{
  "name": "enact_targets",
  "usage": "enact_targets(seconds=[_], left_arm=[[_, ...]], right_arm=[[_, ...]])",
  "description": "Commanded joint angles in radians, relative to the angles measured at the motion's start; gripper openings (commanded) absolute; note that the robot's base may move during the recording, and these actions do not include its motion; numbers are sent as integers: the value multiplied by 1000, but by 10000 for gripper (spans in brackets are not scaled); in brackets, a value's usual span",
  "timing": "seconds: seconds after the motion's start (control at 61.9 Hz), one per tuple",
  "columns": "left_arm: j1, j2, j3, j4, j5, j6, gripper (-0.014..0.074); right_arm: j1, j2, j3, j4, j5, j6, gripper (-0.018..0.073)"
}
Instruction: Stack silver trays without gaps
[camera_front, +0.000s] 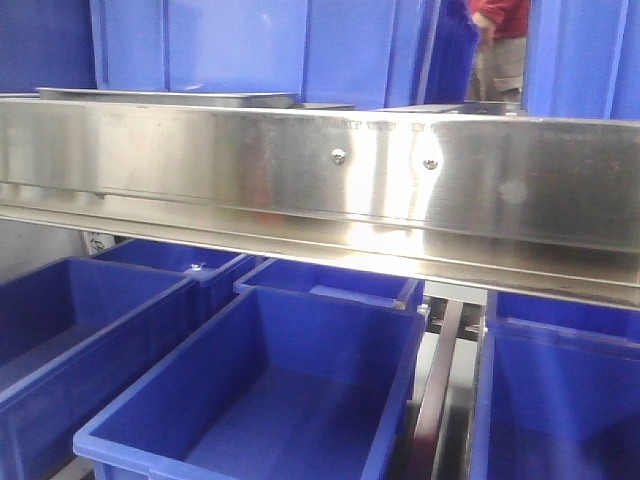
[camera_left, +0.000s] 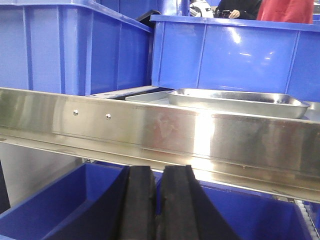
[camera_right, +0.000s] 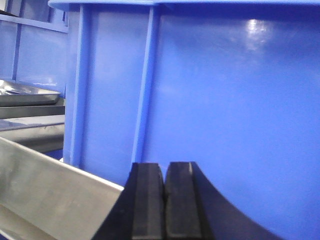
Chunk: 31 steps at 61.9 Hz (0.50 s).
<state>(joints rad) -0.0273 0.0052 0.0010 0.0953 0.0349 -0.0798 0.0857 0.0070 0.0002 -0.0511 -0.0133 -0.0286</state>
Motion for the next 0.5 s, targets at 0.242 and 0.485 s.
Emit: enact_targets(seconds=[0.242, 0.485], left_arm=[[4, -5, -1, 5, -22, 3, 25], [4, -5, -1, 5, -22, 3, 25]], right_arm=[[-6, -7, 0, 5, -18, -4, -78], [-6, -7, 0, 5, -18, -4, -78]])
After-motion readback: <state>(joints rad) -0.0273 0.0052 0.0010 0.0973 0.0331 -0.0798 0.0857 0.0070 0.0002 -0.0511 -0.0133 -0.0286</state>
